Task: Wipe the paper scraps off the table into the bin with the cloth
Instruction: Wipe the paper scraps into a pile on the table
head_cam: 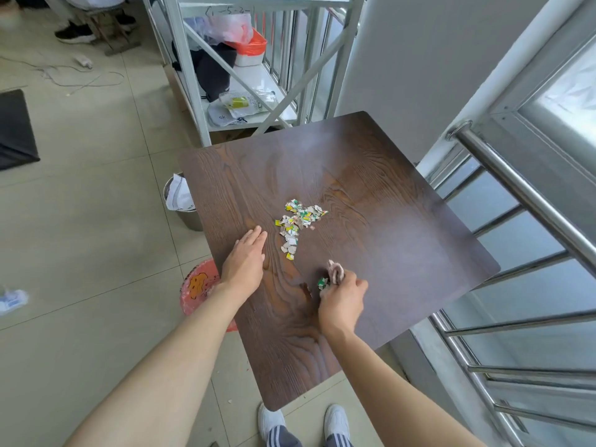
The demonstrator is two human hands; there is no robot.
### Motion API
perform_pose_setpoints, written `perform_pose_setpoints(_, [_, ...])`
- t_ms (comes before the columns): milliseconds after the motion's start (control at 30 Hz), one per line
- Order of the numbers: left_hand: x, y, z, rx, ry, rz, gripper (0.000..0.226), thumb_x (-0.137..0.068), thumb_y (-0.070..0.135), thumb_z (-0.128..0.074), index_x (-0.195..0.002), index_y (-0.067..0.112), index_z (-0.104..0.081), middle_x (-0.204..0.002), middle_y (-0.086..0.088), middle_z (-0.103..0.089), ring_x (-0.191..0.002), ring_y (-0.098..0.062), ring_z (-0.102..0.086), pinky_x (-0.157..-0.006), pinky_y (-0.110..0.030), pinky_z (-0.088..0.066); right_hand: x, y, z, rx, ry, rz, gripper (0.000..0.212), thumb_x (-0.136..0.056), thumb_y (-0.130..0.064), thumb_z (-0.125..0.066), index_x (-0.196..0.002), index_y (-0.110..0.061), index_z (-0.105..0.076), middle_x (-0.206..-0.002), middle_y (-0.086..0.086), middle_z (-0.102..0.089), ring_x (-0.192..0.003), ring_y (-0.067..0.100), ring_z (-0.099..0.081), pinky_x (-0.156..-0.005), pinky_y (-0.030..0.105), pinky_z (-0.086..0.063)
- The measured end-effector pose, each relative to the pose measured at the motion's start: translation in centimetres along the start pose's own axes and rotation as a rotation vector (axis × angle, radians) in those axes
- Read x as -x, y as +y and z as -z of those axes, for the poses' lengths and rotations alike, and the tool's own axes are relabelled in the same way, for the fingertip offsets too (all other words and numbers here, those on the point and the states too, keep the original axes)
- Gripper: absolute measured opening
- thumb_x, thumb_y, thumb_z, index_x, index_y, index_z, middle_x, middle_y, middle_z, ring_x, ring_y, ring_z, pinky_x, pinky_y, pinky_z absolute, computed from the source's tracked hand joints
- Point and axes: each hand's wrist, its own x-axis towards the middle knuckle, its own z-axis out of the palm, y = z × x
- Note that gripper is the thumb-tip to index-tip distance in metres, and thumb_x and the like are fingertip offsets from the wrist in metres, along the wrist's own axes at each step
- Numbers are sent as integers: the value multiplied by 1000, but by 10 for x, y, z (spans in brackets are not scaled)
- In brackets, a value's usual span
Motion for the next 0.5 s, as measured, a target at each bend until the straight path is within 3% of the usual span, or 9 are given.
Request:
perform_pose_setpoints(200, [0,0,-5,-5,41,3,54,-97,6,-40,-148,10,-25,-159,-4,-17,-147,-20,-15,-120,-37,-12,-13,-56,-36,-136,-32,27,24,-88,-7,-52,-112,-3,-54,-116,18,-46,-90,44,-58,-78,39,-45])
perform_pose_setpoints(333, [0,-1,-5,-8,43,-8,53,-97,6,-40,-148,11,-25,-159,-4,-18,-147,-20,-15,-120,-37,-12,-35,-83,-51,-184,-176,102,24,-86,-2,-51,-110,0,-53,-116,18,-47,-91,41,-58,-79,38,-45])
perform_pose_setpoints(500, [0,-4,-5,-13,20,-13,52,-98,10,-39,-148,12,-23,-159,-3,-17,-147,-18,-14,-121,-35,-11,-67,-84,-32,-241,-226,92,21,-90,-13,-45,-101,-2,-59,-106,22,-65,-97,38,-62,-85,44,-51])
